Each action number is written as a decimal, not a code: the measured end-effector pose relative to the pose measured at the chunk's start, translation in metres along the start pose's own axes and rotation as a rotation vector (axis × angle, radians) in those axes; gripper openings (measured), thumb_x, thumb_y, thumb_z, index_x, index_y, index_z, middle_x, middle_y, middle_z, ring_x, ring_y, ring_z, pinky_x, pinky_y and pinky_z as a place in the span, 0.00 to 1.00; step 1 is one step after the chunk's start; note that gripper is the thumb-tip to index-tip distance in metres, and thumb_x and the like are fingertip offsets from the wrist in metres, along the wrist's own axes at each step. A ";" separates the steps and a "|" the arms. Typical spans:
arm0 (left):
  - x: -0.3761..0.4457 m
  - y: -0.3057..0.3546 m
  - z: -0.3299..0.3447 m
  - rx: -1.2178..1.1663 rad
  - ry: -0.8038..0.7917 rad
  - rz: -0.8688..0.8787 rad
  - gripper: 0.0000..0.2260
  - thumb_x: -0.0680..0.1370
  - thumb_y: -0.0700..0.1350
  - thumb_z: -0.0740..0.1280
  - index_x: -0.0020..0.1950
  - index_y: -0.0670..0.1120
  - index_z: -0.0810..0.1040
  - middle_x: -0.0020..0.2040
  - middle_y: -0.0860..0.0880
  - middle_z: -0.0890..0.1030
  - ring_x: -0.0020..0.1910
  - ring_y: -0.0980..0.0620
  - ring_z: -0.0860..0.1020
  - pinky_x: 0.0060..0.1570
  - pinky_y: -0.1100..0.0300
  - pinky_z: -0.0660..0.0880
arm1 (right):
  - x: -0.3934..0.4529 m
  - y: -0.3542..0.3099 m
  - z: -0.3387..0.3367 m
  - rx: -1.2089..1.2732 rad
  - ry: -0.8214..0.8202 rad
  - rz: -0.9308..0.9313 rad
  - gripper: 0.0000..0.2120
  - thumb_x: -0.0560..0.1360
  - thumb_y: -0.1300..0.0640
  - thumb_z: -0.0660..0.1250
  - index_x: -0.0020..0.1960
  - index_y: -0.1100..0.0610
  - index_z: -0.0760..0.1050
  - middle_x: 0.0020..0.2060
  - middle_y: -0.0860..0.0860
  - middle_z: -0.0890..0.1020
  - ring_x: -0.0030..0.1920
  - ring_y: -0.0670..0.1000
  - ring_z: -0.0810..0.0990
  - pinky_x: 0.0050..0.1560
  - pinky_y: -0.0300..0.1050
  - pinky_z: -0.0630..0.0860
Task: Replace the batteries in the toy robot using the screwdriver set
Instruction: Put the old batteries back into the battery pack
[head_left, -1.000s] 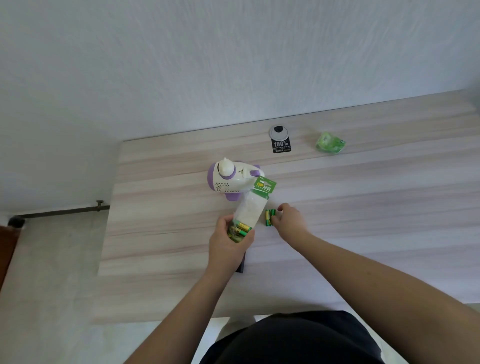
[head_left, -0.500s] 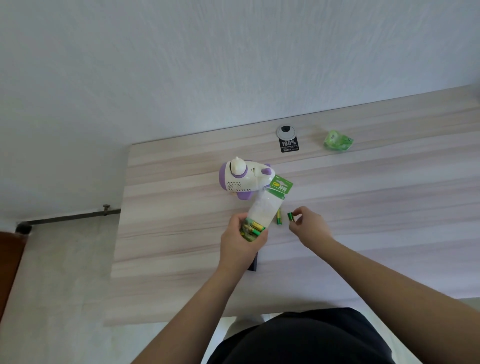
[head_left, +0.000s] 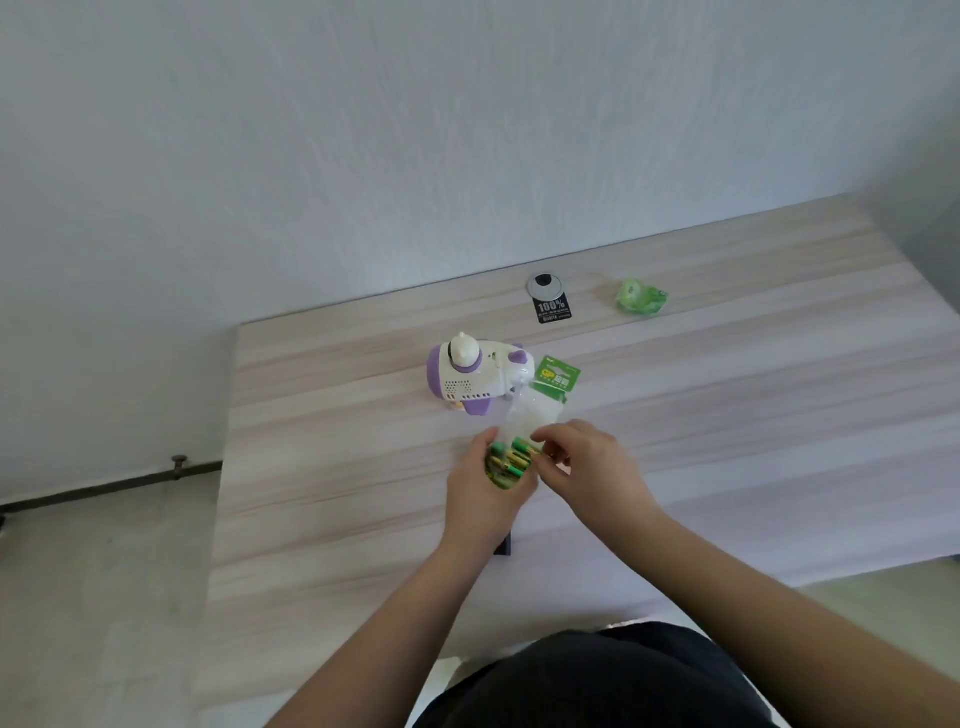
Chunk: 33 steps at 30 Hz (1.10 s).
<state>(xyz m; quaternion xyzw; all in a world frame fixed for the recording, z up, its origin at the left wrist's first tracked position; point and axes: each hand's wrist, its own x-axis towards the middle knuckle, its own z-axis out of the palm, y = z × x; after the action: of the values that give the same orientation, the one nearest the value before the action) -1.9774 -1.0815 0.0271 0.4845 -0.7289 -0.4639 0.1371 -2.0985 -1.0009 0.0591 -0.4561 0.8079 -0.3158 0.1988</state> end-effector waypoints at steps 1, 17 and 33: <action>-0.001 0.000 -0.001 0.007 -0.007 0.006 0.20 0.71 0.51 0.75 0.60 0.56 0.73 0.45 0.63 0.76 0.43 0.72 0.75 0.40 0.79 0.69 | 0.002 -0.003 0.002 -0.006 0.014 0.006 0.10 0.75 0.57 0.69 0.55 0.57 0.81 0.44 0.51 0.80 0.43 0.51 0.79 0.44 0.43 0.75; 0.002 -0.013 -0.015 -0.033 -0.019 -0.059 0.14 0.68 0.60 0.73 0.50 0.60 0.75 0.43 0.58 0.82 0.42 0.61 0.80 0.43 0.57 0.81 | 0.014 -0.017 0.013 -0.199 -0.049 -0.189 0.09 0.77 0.56 0.68 0.54 0.53 0.84 0.50 0.50 0.85 0.51 0.56 0.78 0.52 0.48 0.73; 0.004 -0.007 -0.014 -0.162 -0.006 -0.079 0.13 0.72 0.52 0.74 0.48 0.62 0.71 0.46 0.57 0.80 0.45 0.58 0.79 0.47 0.53 0.80 | 0.023 0.017 0.000 0.175 0.269 0.133 0.04 0.78 0.59 0.66 0.49 0.53 0.80 0.40 0.44 0.81 0.39 0.44 0.77 0.40 0.38 0.71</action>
<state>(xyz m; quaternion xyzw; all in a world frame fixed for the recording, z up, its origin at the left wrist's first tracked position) -1.9668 -1.0932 0.0281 0.4988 -0.6697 -0.5279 0.1551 -2.1208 -1.0145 0.0462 -0.3364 0.8251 -0.4292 0.1479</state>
